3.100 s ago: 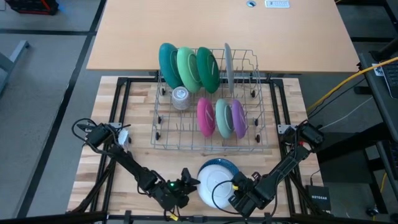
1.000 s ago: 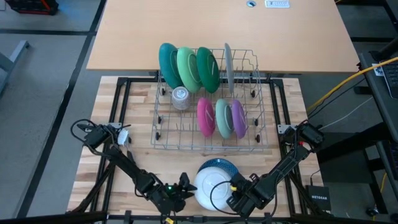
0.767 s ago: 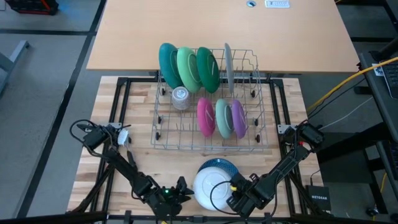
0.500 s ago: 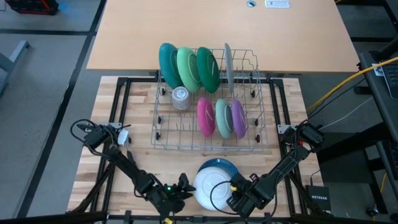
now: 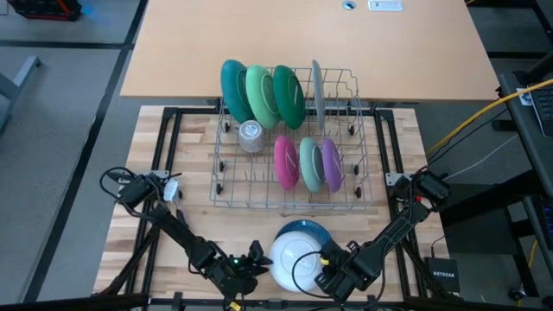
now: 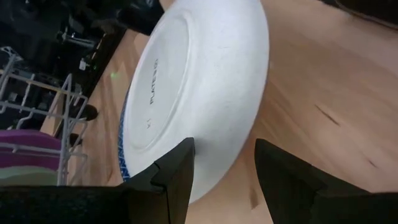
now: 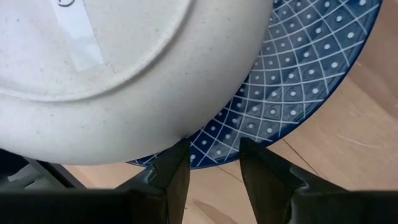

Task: Sort dishes
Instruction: Put the white plate in the dish rack

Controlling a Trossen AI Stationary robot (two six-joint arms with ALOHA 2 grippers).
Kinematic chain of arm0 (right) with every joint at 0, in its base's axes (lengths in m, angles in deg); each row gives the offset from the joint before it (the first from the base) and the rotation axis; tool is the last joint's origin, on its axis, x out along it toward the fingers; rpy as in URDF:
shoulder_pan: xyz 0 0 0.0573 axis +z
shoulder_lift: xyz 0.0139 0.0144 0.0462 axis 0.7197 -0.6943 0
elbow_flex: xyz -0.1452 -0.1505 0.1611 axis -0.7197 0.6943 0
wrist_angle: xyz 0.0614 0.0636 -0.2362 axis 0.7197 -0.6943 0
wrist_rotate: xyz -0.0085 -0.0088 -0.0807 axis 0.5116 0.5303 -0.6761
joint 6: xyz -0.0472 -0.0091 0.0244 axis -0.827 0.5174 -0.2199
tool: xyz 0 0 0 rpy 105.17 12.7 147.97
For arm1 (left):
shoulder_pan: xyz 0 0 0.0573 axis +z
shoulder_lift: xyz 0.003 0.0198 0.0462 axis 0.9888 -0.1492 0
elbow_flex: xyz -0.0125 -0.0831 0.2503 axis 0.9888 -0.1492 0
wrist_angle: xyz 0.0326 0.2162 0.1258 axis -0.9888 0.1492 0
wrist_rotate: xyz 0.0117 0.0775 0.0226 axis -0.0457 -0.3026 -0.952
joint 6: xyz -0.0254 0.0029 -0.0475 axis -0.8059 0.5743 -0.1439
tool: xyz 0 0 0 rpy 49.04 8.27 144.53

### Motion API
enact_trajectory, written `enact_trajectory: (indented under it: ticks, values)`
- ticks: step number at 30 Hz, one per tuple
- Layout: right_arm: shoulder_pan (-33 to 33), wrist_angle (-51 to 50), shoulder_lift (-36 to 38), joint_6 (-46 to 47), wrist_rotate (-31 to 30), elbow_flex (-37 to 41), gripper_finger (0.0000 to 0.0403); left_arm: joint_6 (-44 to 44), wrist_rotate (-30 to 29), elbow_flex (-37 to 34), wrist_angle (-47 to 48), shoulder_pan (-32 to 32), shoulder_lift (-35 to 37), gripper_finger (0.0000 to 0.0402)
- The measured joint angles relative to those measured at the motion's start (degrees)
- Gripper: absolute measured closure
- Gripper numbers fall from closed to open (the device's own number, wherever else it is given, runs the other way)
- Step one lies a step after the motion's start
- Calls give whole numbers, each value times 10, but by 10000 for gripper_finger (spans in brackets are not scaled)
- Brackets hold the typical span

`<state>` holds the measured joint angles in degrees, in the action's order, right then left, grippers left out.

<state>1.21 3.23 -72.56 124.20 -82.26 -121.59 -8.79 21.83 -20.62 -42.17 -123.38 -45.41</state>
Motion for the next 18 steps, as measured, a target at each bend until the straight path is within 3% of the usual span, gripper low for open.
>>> enact_trajectory:
  ticks: [18]
  values:
    - [0,0,0,0,-2,0,259,75,-56,-1,-92,-1,0,243]
